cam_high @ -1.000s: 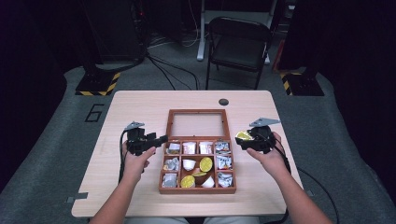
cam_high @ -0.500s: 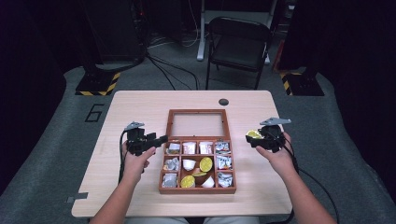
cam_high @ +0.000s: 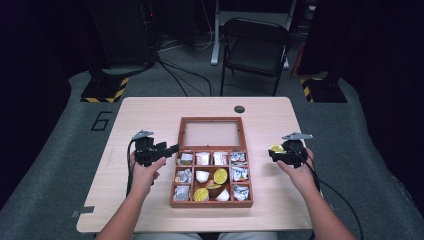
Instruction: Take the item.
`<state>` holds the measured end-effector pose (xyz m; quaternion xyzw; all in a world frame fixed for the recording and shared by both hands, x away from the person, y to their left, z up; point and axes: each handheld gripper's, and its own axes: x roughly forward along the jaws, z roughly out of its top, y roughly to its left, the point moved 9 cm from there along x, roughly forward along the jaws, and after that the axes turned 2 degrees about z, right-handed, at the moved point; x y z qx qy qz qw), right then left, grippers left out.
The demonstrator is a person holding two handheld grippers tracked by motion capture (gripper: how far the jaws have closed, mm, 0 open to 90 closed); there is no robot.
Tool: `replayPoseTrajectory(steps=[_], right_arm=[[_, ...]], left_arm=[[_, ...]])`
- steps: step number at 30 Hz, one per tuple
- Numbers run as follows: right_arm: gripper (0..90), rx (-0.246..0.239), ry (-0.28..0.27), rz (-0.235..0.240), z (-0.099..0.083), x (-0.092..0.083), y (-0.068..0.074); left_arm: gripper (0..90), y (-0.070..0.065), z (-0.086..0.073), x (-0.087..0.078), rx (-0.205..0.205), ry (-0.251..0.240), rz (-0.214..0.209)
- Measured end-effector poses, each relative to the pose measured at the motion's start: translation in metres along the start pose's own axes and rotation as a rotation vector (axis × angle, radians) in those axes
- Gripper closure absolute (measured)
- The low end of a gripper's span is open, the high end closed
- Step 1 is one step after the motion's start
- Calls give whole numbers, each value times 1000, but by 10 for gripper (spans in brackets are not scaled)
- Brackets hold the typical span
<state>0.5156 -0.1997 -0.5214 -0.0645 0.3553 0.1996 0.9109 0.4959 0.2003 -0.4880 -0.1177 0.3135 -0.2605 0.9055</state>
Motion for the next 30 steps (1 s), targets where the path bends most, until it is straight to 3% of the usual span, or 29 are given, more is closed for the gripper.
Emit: replayPoseTrajectory(steps=[18, 30], right_arm=[[373, 104, 5, -108, -35, 14, -41], [366, 128, -1, -105, -39, 14, -43]], left_arm=[[334, 0, -2, 1, -9, 8, 1], [334, 1, -2, 0, -8, 3, 4]])
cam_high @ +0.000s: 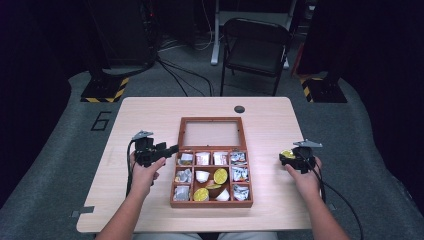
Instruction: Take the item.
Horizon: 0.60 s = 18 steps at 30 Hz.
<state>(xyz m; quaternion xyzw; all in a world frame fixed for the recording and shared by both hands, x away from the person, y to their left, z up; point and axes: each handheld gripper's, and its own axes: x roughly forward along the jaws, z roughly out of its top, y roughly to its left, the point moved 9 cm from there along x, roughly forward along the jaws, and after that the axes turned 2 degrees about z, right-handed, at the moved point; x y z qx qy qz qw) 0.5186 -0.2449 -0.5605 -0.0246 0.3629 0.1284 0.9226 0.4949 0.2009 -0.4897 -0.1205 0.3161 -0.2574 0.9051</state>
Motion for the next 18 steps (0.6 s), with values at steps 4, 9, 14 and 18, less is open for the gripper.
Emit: replayPoseTrajectory(steps=[4, 9, 14, 18], right_arm=[[317, -7, 6, 6, -1, 0, 1], [294, -4, 7, 11, -1, 2, 3], [268, -16, -2, 4, 0, 0, 2], [258, -14, -11, 0, 2, -3, 2]], left_arm=[[334, 0, 0, 0, -4, -1, -2], [334, 0, 0, 1, -5, 0, 0], [333, 1, 0, 1, -4, 1, 0], [334, 1, 0, 1, 2, 2, -1]])
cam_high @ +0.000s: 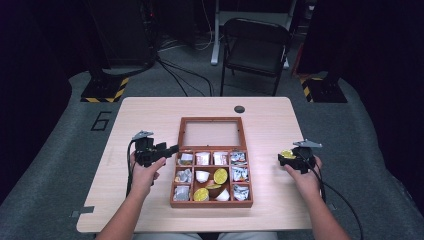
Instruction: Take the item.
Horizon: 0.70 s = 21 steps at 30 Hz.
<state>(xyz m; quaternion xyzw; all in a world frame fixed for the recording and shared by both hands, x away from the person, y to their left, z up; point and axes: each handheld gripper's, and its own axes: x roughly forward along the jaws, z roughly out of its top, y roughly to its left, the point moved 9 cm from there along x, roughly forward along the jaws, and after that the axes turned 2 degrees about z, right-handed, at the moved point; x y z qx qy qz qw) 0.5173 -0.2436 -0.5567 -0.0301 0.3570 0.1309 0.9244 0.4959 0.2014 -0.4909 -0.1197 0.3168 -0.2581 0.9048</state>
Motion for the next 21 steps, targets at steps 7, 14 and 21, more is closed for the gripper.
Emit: replayPoseTrajectory(steps=[7, 14, 21], right_arm=[[261, -8, -10, -12, 8, -8, 0], [289, -26, -19, 8, 22, -16, 12], [328, -67, -10, 78, 34, -25, 41]], left_arm=[[334, -3, 0, 4, -18, 5, -11], [335, -5, 1, 7, -39, 6, -30], [336, -3, 0, 7, -33, 17, -18]])
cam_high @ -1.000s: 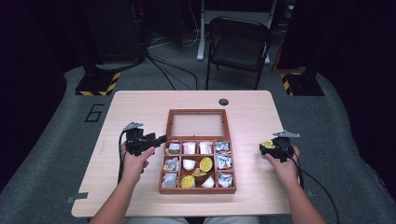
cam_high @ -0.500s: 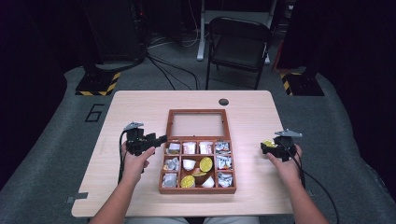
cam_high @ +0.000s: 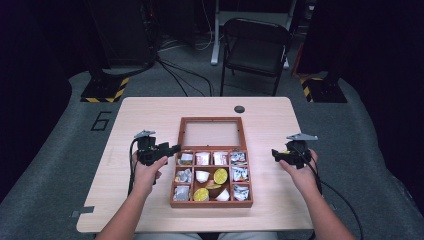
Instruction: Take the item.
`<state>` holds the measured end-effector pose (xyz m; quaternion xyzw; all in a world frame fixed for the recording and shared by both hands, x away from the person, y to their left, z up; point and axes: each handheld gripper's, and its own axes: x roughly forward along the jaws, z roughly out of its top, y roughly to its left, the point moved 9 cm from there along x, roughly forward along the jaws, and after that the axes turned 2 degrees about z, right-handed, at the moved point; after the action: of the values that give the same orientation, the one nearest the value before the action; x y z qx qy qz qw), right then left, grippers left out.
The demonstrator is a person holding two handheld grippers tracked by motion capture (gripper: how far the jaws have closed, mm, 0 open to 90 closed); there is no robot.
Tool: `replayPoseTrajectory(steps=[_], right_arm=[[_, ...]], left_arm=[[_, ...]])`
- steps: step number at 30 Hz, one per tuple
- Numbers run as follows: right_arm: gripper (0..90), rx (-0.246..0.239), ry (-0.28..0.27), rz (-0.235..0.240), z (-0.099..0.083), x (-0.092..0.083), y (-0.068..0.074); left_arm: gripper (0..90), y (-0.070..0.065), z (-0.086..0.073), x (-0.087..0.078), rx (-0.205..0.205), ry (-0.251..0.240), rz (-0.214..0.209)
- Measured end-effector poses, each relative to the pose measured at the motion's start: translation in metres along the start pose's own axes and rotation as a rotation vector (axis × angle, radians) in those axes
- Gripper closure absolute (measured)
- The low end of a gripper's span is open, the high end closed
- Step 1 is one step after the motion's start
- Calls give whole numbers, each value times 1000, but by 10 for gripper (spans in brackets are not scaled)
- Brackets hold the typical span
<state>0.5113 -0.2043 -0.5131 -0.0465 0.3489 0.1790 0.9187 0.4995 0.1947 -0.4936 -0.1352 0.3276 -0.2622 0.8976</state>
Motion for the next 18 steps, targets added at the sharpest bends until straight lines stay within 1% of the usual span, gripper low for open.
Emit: replayPoseTrajectory(steps=[2, 3, 4, 5, 6, 10, 12, 16, 18], right_arm=[[340, -15, -4, 21, 4, -2, 8], [342, -14, -13, 27, 7, -2, 13], [344, -34, -8, 42, 8, -3, 17], [347, -34, -12, 56, 11, -4, 23], [347, -49, -12, 64, 12, -5, 27], [347, -82, -15, 85, 19, -6, 43], [334, -86, -20, 97, 24, -7, 50], [323, -71, -10, 148, 32, -5, 67], [323, -84, -8, 155, 36, -4, 74]], left_arm=[[344, 1, 0, 0, 11, -1, 6], [344, 1, 0, 0, 10, 0, 6], [346, 2, 0, 0, 11, 0, 8], [347, 2, 0, 1, 11, 2, 11], [346, 3, 0, 1, 12, 4, 13], [346, 4, 0, 1, 22, 6, 20], [346, 5, 0, 2, 22, 7, 26], [341, 7, 1, 3, 25, 17, 39], [338, 7, 2, 4, 41, 21, 45]])
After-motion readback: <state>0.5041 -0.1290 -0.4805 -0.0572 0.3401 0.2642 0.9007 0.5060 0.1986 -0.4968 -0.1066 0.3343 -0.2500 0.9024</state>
